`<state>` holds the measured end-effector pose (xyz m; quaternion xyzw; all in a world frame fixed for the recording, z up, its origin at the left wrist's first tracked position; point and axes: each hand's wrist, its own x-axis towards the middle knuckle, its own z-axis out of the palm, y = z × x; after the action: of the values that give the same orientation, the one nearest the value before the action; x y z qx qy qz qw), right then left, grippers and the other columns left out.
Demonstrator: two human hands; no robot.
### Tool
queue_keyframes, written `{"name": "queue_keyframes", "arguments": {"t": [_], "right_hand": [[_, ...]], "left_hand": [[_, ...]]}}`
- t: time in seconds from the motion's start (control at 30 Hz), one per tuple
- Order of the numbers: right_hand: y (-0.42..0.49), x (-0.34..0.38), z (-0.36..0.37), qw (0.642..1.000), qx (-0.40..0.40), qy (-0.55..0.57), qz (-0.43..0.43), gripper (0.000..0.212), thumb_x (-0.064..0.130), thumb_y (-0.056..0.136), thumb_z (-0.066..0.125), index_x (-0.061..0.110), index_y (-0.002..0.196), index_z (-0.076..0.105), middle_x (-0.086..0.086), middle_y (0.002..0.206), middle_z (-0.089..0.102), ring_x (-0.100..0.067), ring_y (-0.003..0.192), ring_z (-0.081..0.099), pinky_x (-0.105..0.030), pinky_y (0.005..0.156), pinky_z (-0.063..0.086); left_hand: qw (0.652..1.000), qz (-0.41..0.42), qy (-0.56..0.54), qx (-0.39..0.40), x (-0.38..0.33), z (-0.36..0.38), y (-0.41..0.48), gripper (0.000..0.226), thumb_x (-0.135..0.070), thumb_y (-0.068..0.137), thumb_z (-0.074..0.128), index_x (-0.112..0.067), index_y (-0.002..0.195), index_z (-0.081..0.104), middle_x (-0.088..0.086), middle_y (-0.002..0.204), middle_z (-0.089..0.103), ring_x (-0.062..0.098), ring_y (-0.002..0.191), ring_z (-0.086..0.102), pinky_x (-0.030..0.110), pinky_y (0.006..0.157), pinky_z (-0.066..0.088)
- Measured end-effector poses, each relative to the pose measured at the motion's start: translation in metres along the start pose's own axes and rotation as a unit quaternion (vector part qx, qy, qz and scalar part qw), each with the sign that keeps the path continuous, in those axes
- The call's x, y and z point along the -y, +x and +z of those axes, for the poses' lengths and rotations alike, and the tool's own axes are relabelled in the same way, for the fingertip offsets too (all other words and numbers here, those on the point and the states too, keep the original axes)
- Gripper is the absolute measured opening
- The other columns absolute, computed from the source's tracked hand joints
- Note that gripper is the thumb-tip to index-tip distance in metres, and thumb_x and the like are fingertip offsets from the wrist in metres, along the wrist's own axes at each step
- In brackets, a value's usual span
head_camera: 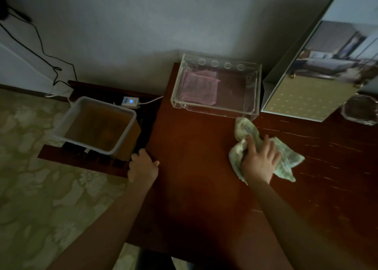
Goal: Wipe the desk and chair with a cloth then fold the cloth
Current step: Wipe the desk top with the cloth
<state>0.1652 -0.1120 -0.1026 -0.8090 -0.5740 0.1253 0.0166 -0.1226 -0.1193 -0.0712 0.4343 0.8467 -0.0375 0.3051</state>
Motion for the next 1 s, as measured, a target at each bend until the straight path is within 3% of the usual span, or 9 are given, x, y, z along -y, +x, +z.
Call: {"name": "queue_keyframes", "arguments": {"t": [0.07, 0.13, 0.23, 0.4, 0.5, 0.57, 0.7, 0.87, 1.0], "right_hand": [[-0.009, -0.004, -0.004, 0.998, 0.007, 0.0, 0.068, 0.05, 0.019, 0.093, 0.044, 0.033, 0.142, 0.04, -0.023, 0.15, 0.024, -0.047, 0.137, 0.019, -0.065, 0.109, 0.012], [-0.02, 0.002, -0.001, 0.997, 0.026, -0.011, 0.072, 0.052, 0.024, 0.092, 0.043, 0.033, 0.143, 0.038, -0.022, 0.149, 0.028, -0.048, 0.135, 0.022, -0.067, 0.108, 0.009], [-0.046, 0.029, 0.011, 0.997, 0.053, -0.044, -0.036, 0.055, 0.034, 0.089, 0.043, 0.03, 0.144, 0.037, -0.016, 0.151, 0.033, -0.048, 0.137, 0.023, -0.068, 0.106, 0.0], [-0.097, 0.077, 0.034, 0.943, 0.098, -0.109, -0.3, 0.067, 0.043, 0.073, 0.065, 0.025, 0.136, 0.049, -0.009, 0.142, 0.047, -0.045, 0.129, 0.041, -0.068, 0.105, 0.021], [-0.103, 0.091, 0.035, 0.919, 0.131, -0.125, -0.35, 0.059, 0.05, 0.082, 0.039, 0.028, 0.136, 0.049, -0.003, 0.144, 0.046, -0.039, 0.131, 0.041, -0.062, 0.102, 0.028], [-0.091, 0.089, 0.031, 0.914, 0.145, -0.123, -0.358, 0.055, 0.049, 0.085, 0.031, 0.031, 0.132, 0.053, -0.001, 0.14, 0.05, -0.034, 0.128, 0.047, -0.059, 0.1, 0.035], [-0.044, 0.054, 0.02, 0.95, 0.136, -0.08, -0.269, 0.052, 0.047, 0.085, 0.029, 0.033, 0.125, 0.059, -0.005, 0.134, 0.056, -0.036, 0.122, 0.053, -0.06, 0.095, 0.039], [0.001, -0.035, -0.007, 0.996, 0.059, -0.041, -0.057, 0.053, 0.047, 0.094, 0.02, 0.037, 0.146, 0.029, -0.002, 0.157, 0.021, -0.031, 0.144, 0.014, -0.052, 0.115, 0.007], [-0.006, -0.069, -0.019, 0.998, 0.037, -0.008, 0.048, 0.05, 0.038, 0.1, 0.03, 0.038, 0.148, 0.02, -0.001, 0.159, 0.014, -0.029, 0.145, 0.006, -0.051, 0.117, 0.003]], "left_hand": [[0.995, 0.054, 0.064, -0.046, -0.01, 0.001, -0.01, 0.07, -0.029, 0.09, 0.062, -0.017, 0.146, 0.021, 0.014, 0.146, 0.028, 0.033, 0.131, 0.034, 0.045, 0.102, 0.037], [0.989, 0.095, 0.112, -0.026, -0.019, 0.004, -0.017, 0.082, -0.033, 0.086, 0.066, -0.022, 0.149, 0.014, 0.011, 0.153, 0.018, 0.031, 0.138, 0.026, 0.045, 0.107, 0.033], [0.978, 0.098, 0.171, 0.069, -0.026, 0.006, -0.02, 0.107, -0.047, 0.077, 0.072, -0.023, 0.152, 0.0, 0.01, 0.158, 0.001, 0.032, 0.143, 0.016, 0.048, 0.11, 0.027], [0.946, 0.119, 0.287, 0.086, -0.024, 0.001, -0.018, 0.117, -0.036, 0.076, 0.076, -0.018, 0.151, -0.012, 0.014, 0.158, -0.007, 0.031, 0.144, 0.014, 0.047, 0.111, 0.026], [0.943, 0.125, 0.303, 0.066, -0.027, 0.002, -0.023, 0.097, -0.026, 0.09, 0.061, -0.016, 0.15, -0.014, 0.017, 0.158, -0.008, 0.031, 0.143, 0.016, 0.045, 0.111, 0.028], [0.94, 0.118, 0.312, 0.072, -0.028, 0.002, -0.024, 0.104, -0.028, 0.086, 0.066, -0.016, 0.15, -0.015, 0.017, 0.157, -0.009, 0.031, 0.143, 0.016, 0.043, 0.11, 0.029], [0.934, 0.119, 0.324, 0.091, -0.023, 0.0, -0.022, 0.126, -0.037, 0.072, 0.08, -0.017, 0.149, -0.018, 0.014, 0.158, -0.01, 0.03, 0.144, 0.015, 0.044, 0.109, 0.03], [0.949, 0.126, 0.277, 0.085, -0.017, 0.001, -0.022, 0.128, -0.034, 0.069, 0.082, -0.023, 0.15, -0.016, 0.009, 0.158, -0.01, 0.029, 0.145, 0.011, 0.045, 0.109, 0.034], [0.954, 0.12, 0.265, 0.08, -0.017, 0.002, -0.023, 0.128, -0.031, 0.068, 0.083, -0.024, 0.15, -0.016, 0.008, 0.159, -0.011, 0.028, 0.145, 0.01, 0.044, 0.11, 0.033]]}}
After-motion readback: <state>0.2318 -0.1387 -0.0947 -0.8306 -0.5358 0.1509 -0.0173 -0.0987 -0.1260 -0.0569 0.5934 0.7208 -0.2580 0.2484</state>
